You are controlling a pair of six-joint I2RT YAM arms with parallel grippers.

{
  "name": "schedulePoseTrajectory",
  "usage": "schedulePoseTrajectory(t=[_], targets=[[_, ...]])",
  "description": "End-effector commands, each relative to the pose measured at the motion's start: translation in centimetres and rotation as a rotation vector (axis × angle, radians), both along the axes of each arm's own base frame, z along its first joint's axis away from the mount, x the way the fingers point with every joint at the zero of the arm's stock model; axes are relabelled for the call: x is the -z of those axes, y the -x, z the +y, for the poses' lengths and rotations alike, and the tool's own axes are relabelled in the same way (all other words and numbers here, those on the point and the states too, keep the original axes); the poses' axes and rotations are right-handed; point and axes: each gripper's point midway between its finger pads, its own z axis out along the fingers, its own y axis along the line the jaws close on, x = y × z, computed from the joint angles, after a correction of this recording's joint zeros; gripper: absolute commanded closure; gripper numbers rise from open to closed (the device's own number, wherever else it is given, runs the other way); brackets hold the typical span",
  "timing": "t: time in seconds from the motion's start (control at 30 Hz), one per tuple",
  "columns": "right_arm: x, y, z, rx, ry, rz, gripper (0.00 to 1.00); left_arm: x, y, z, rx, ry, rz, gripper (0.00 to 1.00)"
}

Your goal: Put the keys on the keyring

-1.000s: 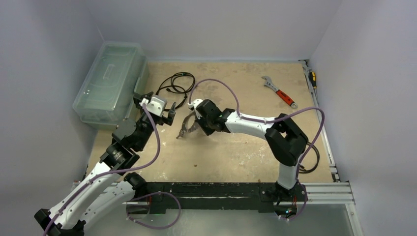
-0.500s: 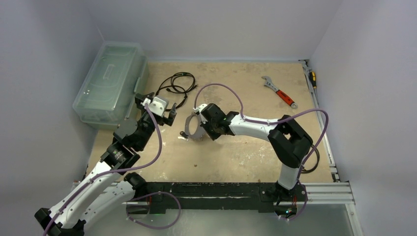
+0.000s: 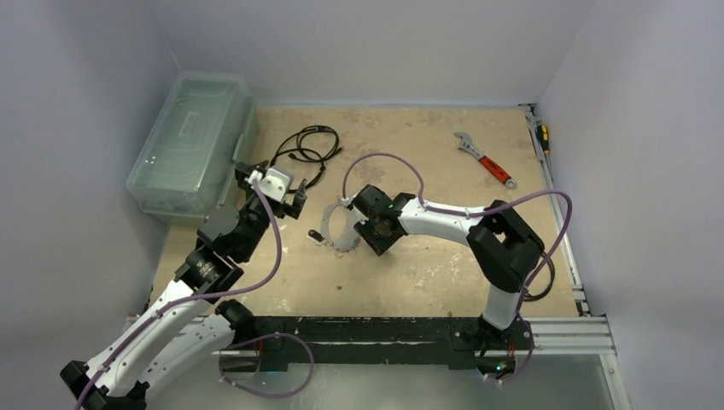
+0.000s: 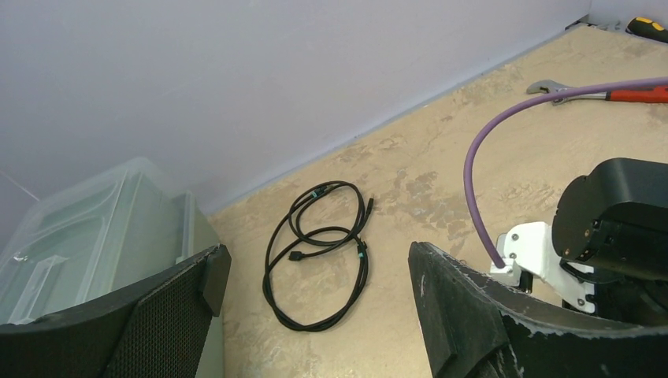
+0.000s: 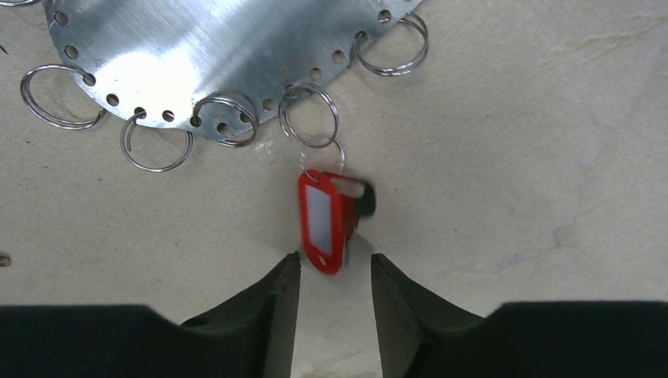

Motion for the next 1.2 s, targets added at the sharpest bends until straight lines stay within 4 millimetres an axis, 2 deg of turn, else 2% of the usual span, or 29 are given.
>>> schedulePoseTrajectory(t=[0.0,0.13,0.23,0.37,0.4,0.43,0.5,0.63,0.73,0.87,0.97,1.07,1.17], targets=[[-3.5,-0.2,0.0,0.034,-0.05,-0.059,0.51,-0.4,0.2,-0.1,0.009,0.001,-0.019,0.14],[-6.7,-2.2,0.0,0.107,-0.115,-0.204,0.42,-0.5,0.1,0.1,0.0,0.006,-0.021,0.14],[-11.7,-4.4,1.1,0.181,-0.29,-0.378,0.38,-0.6,0.1,0.2,-0.008,0.01,-0.023,0.14],[-19.3,-5.3,1.5,0.235,-0.561,-0.581,0.03,-0.9,0.2,0.6,-0.029,0.03,-0.033,0.08],[-21.6,-5.5,1.0,0.271,-0.63,-0.643,0.01,-0.8,0.1,0.8,-0.037,0.037,-0.034,0.06],[-23.2,-5.6,0.5,0.304,-0.678,-0.685,0.01,-0.8,0.0,0.9,-0.049,0.051,-0.037,0.03],[-26.4,-5.6,-0.5,0.368,-0.767,-0.747,0.01,-0.7,-0.4,1.3,-0.084,0.082,-0.035,0.01],[-31.3,-4.5,-2.7,0.458,-0.928,-0.824,0.01,0.5,-1.7,2.8,-0.239,0.231,0.026,0.01],[-32.1,-2.9,-3.5,0.428,-1.047,-0.851,0.01,1.3,-2.4,2.5,-0.265,0.246,0.09,0.01],[-30.8,-1.8,-5.1,0.461,-1.112,-0.861,0.01,2.6,-3.1,1.2,-0.236,0.199,0.15,0.01],[-30.1,-0.3,-5.0,0.42,-1.156,-0.816,0.01,3.8,-3.6,0.6,-0.231,0.163,0.189,0.01],[-29.5,1.1,-4.9,0.364,-1.205,-0.792,0.01,4.8,-4.0,0.4,-0.242,0.125,0.214,0.01],[-29.0,2.0,-5.3,0.355,-1.228,-0.772,0.01,4.9,-4.2,0.8,-0.262,0.105,0.211,0.01]])
